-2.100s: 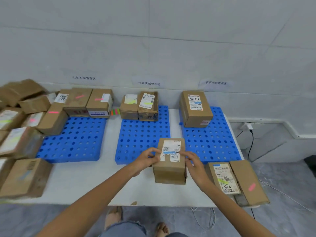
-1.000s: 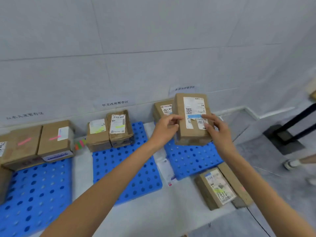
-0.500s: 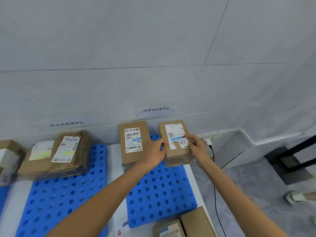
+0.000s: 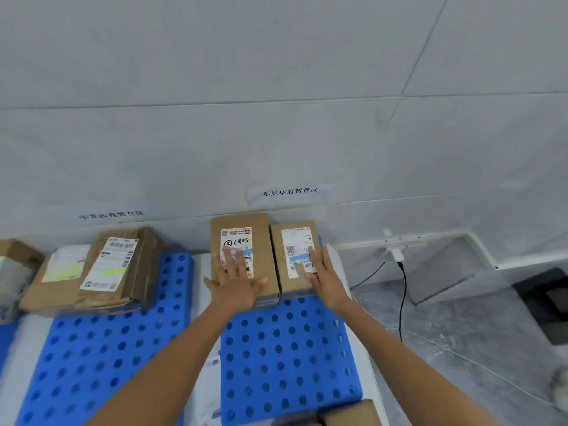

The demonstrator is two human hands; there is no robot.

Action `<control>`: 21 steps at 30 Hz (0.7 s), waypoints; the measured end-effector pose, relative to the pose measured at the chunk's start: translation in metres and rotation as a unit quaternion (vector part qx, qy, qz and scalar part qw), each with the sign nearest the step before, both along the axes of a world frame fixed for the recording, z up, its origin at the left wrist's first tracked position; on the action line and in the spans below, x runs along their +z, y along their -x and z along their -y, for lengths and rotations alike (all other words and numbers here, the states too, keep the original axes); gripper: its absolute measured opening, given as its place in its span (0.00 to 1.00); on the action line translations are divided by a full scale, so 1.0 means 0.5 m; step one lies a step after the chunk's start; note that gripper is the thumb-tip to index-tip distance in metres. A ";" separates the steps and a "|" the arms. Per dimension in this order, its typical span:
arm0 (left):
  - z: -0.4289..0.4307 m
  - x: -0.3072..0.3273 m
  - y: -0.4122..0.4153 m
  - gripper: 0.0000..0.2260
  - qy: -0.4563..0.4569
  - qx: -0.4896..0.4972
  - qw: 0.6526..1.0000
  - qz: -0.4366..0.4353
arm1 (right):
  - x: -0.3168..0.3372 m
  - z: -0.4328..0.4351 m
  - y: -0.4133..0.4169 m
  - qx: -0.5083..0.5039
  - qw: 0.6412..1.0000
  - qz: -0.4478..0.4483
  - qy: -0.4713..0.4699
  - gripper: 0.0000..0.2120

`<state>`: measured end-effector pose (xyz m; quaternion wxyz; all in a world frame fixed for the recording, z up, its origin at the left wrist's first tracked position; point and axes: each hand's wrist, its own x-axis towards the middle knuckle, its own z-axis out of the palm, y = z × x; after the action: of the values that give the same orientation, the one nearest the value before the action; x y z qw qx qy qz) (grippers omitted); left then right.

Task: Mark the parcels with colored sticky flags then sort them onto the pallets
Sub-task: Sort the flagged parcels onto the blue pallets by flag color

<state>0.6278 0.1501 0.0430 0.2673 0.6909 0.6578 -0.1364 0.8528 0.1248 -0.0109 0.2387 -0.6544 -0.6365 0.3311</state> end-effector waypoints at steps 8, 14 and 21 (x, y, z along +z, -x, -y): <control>-0.023 0.026 -0.005 0.43 0.074 0.003 0.997 -0.007 | 0.021 -0.073 0.001 0.006 0.981 0.176 0.081 0.28; -0.043 0.080 0.052 0.36 0.023 0.104 0.979 0.176 | 0.122 -0.035 0.010 -0.027 0.991 0.127 -0.039 0.21; 0.223 0.118 0.148 0.21 -0.093 0.154 0.890 0.418 | 0.214 0.212 -0.013 -0.113 0.986 0.043 -0.112 0.13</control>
<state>0.5536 0.0386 0.1018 0.4694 0.5958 0.5931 0.2699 0.8591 0.0189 0.0962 0.3193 -0.7045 -0.6013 0.2002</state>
